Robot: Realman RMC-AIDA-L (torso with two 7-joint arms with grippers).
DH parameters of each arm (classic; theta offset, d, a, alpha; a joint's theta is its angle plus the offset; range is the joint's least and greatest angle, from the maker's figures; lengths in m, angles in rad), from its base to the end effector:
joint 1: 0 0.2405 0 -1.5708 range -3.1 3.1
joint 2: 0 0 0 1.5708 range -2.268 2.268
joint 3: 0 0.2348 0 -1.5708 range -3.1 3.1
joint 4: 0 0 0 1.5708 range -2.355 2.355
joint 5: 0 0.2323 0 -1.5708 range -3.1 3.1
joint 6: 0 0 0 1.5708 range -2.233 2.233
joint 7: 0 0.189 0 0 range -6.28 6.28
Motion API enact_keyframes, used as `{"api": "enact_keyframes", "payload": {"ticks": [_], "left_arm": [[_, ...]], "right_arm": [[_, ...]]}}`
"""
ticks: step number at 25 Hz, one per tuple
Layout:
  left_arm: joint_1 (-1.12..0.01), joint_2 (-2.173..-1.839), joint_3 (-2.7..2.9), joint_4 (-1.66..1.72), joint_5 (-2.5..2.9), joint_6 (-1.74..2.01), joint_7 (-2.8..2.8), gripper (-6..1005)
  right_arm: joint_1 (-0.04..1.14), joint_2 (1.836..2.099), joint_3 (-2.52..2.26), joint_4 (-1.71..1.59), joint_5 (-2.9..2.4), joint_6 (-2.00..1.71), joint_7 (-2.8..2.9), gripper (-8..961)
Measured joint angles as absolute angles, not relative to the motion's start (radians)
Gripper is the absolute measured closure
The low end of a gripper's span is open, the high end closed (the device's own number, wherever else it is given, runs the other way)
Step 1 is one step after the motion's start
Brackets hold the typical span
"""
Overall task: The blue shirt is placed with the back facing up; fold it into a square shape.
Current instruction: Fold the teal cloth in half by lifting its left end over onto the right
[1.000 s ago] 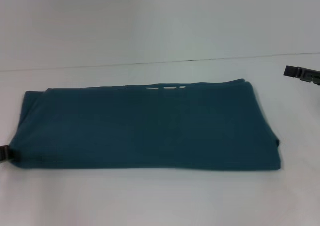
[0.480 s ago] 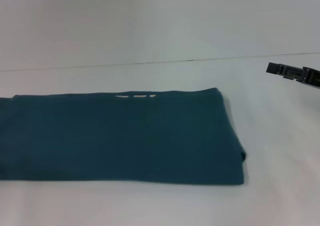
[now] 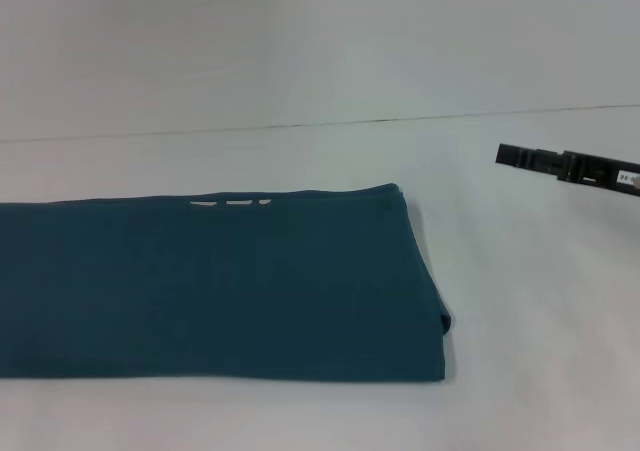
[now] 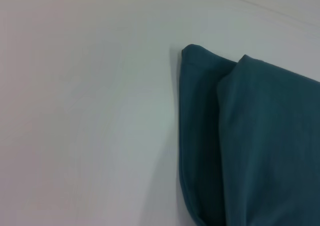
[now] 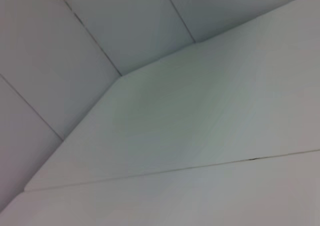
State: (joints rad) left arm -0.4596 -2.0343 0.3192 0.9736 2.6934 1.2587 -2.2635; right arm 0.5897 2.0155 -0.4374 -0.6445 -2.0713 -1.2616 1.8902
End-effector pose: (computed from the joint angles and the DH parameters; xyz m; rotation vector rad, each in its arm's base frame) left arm -0.4199 0.3425 0.1072 -1.7240 -1.6031 -0.1030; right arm 0.2947 0.4229 0.0430 -2.1086 1.2901 0.7526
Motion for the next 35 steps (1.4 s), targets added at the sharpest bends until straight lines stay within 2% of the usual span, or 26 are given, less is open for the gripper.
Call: {"api": "enact_keyframes", "payload": {"ticks": [11,17,20,24,26,29,35], "left_arm": [[-0.465,-2.030,0.305,0.981,2.529,1.437,-2.192,974],[-0.558,-2.029,0.361,0.968,2.233,1.622,-2.160,974],[-0.644,-2.056,0.439,0.939,2.132,1.630,-2.161,974],[-0.757,-2.136,0.571,0.880,2.066,1.555,-2.149,974],[-0.802,-2.163,0.643,0.821,2.029,1.481,-2.128,974],[-0.875,-2.169,0.811,0.557,1.834,1.289,-2.013,974],[-0.938,-2.174,0.858,0.177,1.579,1.078,-1.720,974]], "right_arm": [[0.554,2.017,-0.427,-0.636,-2.068,-1.263,1.853,22],[0.524,2.020,-0.423,-0.636,-2.040,-1.283,1.849,21],[0.501,2.019,-0.422,-0.639,-2.021,-1.297,1.841,21],[0.470,2.004,-0.418,-0.644,-2.014,-1.324,1.830,22],[0.457,1.992,-0.417,-0.645,-2.014,-1.334,1.824,22],[0.444,1.976,-0.417,-0.646,-2.015,-1.342,1.811,21],[0.433,1.959,-0.425,-0.647,-2.022,-1.359,1.796,22]]}}
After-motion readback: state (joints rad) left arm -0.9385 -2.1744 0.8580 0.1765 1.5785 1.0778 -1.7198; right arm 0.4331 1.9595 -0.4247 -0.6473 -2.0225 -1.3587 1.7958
